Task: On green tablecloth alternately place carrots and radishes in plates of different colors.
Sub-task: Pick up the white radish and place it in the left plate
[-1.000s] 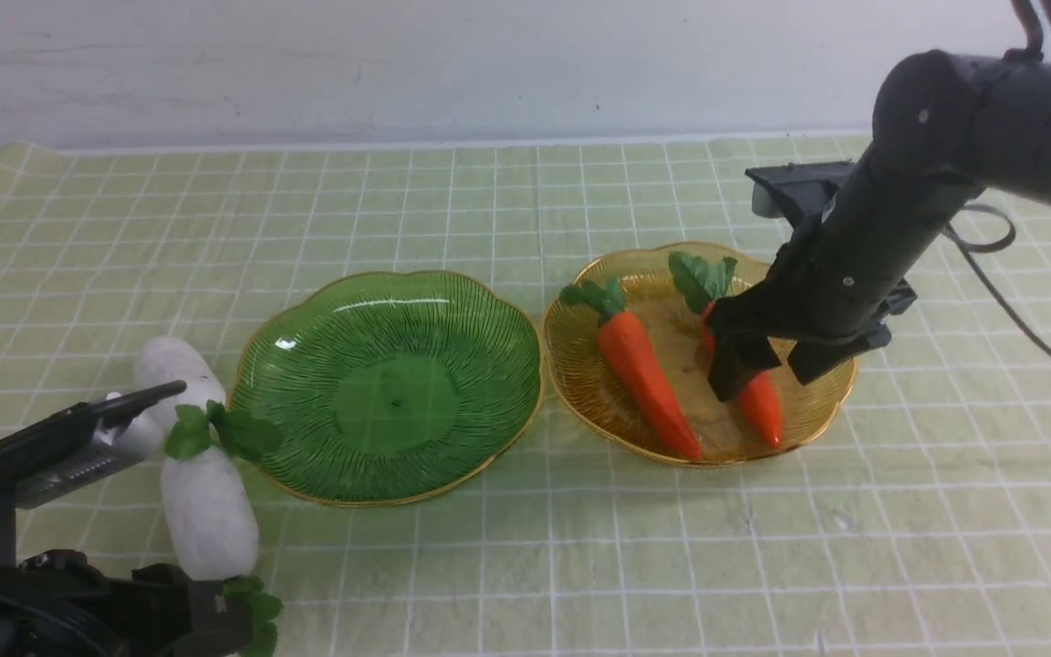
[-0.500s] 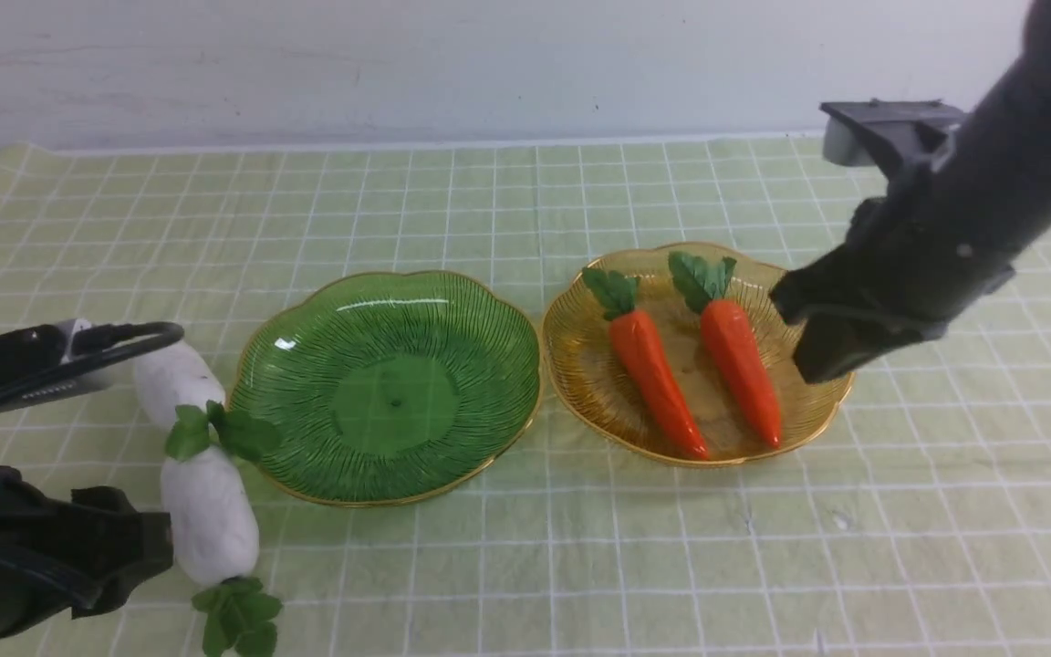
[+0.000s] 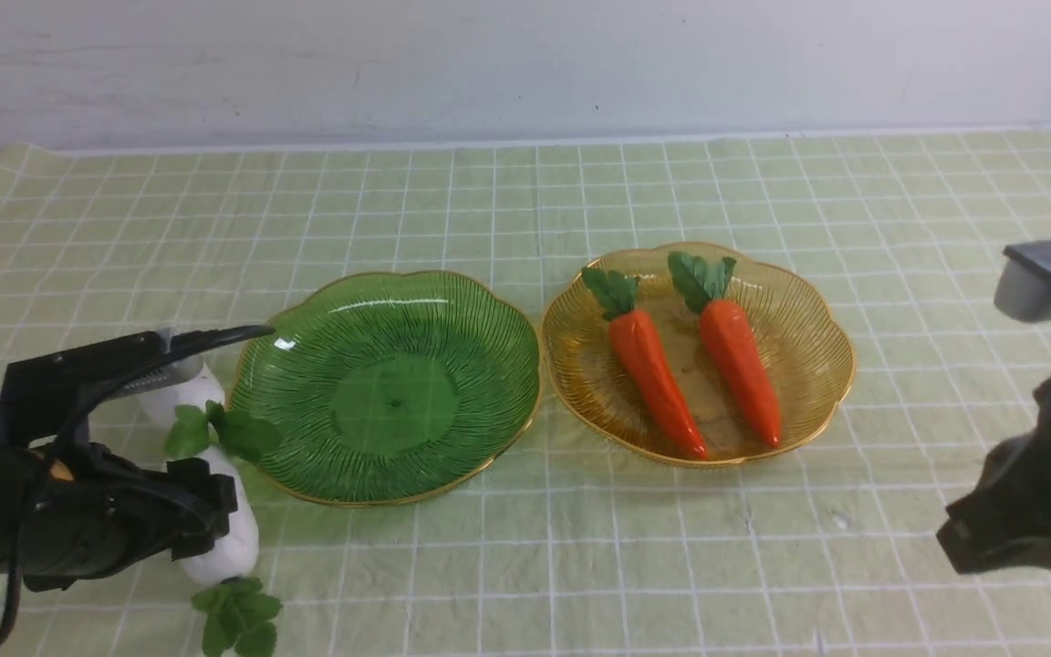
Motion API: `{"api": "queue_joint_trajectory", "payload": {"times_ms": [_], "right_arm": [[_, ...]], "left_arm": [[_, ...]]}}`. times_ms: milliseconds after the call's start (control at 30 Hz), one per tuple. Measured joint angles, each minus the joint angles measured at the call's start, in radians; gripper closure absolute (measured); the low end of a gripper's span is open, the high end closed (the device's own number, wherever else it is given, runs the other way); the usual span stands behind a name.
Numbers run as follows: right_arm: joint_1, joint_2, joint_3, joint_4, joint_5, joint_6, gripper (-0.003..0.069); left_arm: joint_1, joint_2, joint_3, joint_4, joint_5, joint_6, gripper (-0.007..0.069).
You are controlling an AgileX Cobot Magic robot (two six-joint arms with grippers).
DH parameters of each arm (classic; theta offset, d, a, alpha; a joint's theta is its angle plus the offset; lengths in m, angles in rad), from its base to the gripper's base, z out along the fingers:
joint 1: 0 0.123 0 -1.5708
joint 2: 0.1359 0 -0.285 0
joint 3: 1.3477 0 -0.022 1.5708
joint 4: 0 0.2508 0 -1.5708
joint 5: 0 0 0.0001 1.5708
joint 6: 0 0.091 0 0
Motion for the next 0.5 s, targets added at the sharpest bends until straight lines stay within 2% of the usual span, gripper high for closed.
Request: {"api": "queue_joint_trajectory", "payload": {"times_ms": [167, 300, 500], "right_arm": [[0.000, 0.000, 0.016, -0.003, -0.009, -0.006, 0.0673], [0.000, 0.000, 0.016, -0.004, -0.011, -0.014, 0.0673], [0.000, 0.000, 0.016, -0.004, -0.014, -0.032, 0.0673]], "left_arm": [[0.000, 0.079, -0.007, 0.000, -0.069, -0.001, 0.0083], [0.000, 0.097, -0.007, 0.001, -0.062, -0.001, 0.0085], [0.000, 0.071, -0.008, 0.009, 0.048, -0.001, 0.0186]]}}
